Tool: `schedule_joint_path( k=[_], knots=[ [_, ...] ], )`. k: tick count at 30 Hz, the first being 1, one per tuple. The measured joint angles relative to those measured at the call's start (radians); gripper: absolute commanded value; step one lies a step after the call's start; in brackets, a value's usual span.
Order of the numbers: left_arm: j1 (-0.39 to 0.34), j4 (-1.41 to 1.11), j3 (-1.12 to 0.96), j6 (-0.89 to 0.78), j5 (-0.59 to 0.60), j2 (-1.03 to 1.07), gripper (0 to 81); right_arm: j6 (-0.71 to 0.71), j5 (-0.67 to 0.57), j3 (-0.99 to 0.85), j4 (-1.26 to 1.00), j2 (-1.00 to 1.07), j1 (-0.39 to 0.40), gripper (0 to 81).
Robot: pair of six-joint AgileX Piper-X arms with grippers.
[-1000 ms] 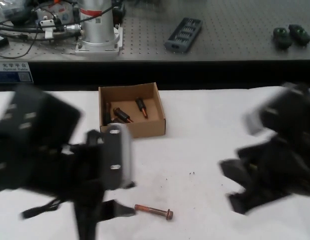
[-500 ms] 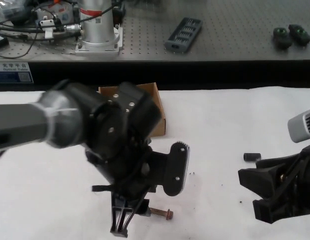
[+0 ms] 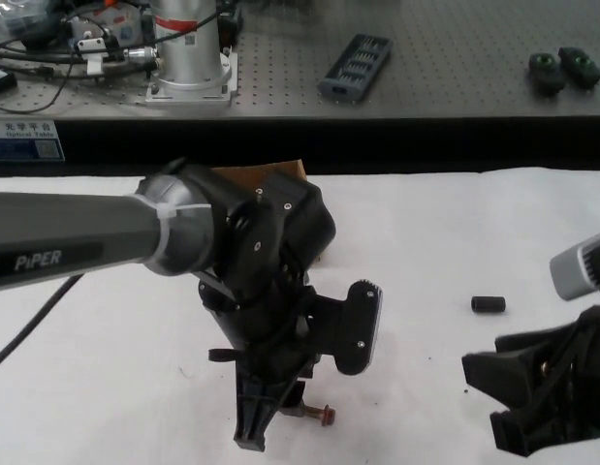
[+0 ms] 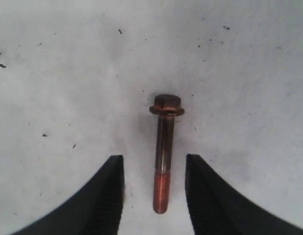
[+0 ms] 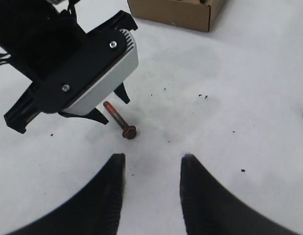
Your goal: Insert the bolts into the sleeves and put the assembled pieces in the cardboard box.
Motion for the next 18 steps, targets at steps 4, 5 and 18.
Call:
schedule_joint_path(
  k=[4,5,18],
  knots=[
    [0.0,0.003,0.0,0.002,0.005,0.0,29.5,0.007,0.0,0.017,-0.002,0.0,0.0,28.4],
    [-0.002,0.003,0.0,0.002,0.005,0.004,29.5,0.007,0.0,0.019,-0.002,0.0,0.0,28.4],
    [-0.029,0.008,-0.012,-0.02,0.005,0.087,24.2,0.013,0.0,0.018,-0.002,0.0,0.0,28.4]
  ],
)
